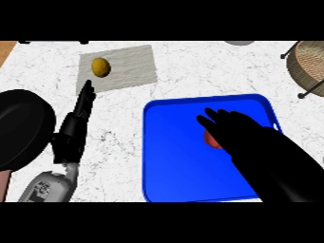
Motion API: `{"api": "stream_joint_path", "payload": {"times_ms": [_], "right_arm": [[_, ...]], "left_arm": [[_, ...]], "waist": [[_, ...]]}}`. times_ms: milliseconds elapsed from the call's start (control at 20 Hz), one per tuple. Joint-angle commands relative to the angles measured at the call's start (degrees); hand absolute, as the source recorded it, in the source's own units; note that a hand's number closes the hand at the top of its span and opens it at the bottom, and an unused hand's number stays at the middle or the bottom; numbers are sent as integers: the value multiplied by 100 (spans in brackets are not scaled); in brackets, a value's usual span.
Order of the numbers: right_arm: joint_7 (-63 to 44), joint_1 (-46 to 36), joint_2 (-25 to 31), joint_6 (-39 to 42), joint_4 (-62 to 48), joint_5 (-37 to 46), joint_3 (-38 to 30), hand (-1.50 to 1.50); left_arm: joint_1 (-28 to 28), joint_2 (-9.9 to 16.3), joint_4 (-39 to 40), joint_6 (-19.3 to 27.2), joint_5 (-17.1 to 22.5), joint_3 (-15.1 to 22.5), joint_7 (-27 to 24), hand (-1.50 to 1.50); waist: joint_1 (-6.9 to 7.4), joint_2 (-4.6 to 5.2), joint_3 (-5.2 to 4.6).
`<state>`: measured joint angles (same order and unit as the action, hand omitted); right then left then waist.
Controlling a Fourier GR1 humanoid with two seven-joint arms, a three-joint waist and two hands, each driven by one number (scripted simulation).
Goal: Pick the bell pepper from the tray and place it in the tiered basket
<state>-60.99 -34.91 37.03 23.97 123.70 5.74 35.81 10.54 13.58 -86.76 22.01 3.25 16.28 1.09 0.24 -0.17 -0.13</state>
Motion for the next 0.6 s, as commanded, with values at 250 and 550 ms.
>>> {"api": "stream_joint_path", "payload": {"times_ms": [250,550], "right_arm": [[-333,174,398,512,-226,546,157,-150],[-155,-31,-74,697,-835,937,347,-150]], "left_arm": [[35,-49,-101,-40,-55,-147,80,0],[-166,-201,-143,-120,-105,-89,3,0]], "waist": [[-34,9,11],[22,17,8]]}}
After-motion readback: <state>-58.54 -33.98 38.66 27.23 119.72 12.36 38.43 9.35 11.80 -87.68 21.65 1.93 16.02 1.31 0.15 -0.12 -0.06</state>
